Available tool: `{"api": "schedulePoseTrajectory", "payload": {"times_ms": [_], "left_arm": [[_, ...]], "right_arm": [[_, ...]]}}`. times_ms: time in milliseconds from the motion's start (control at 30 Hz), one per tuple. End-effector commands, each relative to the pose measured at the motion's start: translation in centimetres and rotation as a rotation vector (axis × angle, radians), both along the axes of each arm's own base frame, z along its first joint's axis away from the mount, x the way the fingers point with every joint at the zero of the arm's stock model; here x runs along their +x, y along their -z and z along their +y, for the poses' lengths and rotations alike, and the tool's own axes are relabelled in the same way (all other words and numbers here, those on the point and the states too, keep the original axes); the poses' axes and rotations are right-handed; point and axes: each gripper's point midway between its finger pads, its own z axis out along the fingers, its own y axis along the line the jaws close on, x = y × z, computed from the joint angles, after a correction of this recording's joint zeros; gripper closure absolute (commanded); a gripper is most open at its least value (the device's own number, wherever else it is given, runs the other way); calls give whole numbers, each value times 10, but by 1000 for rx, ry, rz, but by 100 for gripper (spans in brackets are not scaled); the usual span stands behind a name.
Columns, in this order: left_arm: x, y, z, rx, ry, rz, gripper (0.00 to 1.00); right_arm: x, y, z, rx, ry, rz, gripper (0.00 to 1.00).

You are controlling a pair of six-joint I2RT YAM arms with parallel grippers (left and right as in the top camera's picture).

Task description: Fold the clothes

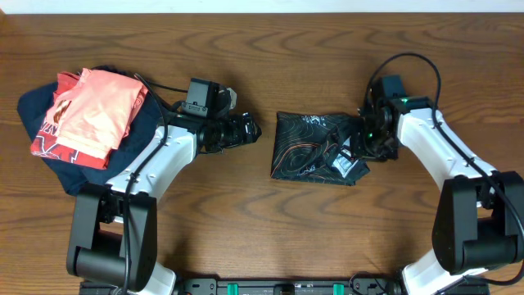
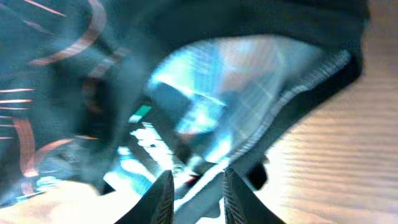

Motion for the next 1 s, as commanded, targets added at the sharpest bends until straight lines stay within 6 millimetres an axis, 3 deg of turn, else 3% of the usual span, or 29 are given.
{"api": "schedulePoseTrajectory", "payload": {"times_ms": [0,267,600,667,700,733,767,967], "left_arm": [[1,0,-1,8,27,-13,16],[1,0,-1,8,27,-13,16],[1,0,-1,8,27,-13,16],[0,0,-1,8,27,-12,16],[0,0,-1,8,27,-12,16],[0,0,-1,9,27,-10,16],[0,0,-1,9,27,-9,16],[-1,1,0,10,27,-6,16]], "right_arm": [[-1,0,-5,-27,-32,-2,72],[-20,-13,40,183,-215,28,67],[-25,24,37,-24,-272,-19,57],[-29,33,33,-50,-261,-22,63],[-30,36,28,-77,-244,-20,73],[-32,38,22,-111,-219,-13,90],[-33,38,16,-144,-194,-3,99],[-34,20,1,-227,-157,7,99]]}}
